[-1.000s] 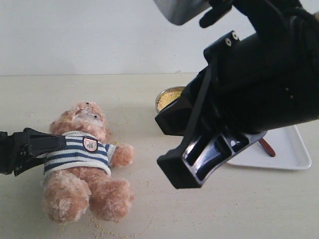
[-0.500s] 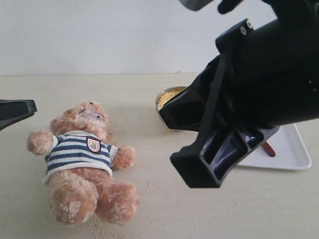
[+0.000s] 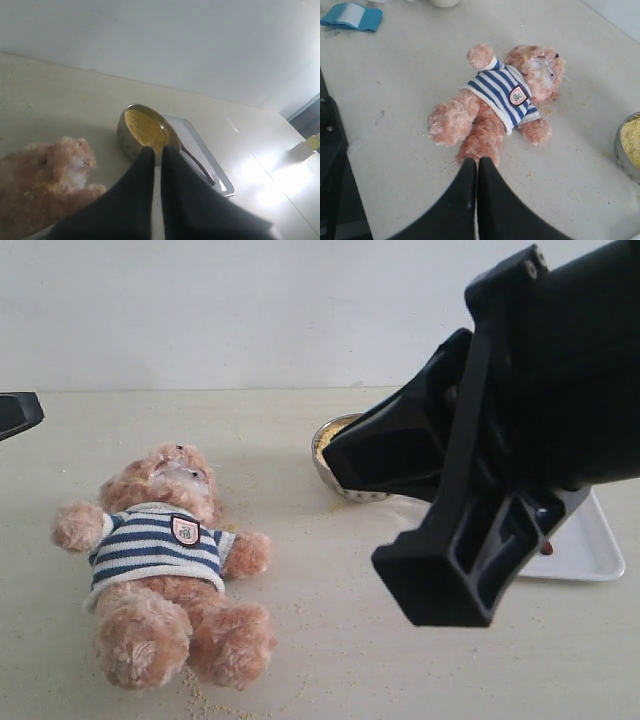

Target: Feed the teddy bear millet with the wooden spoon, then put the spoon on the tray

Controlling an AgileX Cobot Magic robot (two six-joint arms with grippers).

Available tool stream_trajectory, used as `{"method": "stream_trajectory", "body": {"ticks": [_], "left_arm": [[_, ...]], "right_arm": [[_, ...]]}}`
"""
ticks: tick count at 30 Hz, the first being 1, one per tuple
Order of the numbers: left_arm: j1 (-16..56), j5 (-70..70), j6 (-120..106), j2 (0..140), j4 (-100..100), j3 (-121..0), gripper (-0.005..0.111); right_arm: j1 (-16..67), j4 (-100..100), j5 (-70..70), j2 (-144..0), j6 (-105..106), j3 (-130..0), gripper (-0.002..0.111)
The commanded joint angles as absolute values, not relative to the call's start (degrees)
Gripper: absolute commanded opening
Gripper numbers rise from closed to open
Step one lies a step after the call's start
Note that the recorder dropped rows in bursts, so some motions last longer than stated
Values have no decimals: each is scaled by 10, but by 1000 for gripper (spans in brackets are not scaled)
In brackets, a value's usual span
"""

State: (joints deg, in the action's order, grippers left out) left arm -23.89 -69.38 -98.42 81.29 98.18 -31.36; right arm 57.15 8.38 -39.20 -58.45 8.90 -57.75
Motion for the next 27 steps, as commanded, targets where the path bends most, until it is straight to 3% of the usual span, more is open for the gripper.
{"method": "stream_trajectory", "body": {"ticks": [1, 10, 27], "left_arm": [[-241, -700, -989, 798, 987, -315, 5], [-241, -511, -1001, 691, 992, -287, 5], [-241, -537, -1000, 660, 996, -281, 5]], "right_arm": [[573, 86, -392, -579, 95, -578, 0], [573, 86, -394, -579, 95, -578, 0], [573, 87, -396, -579, 132, -578, 0]]}}
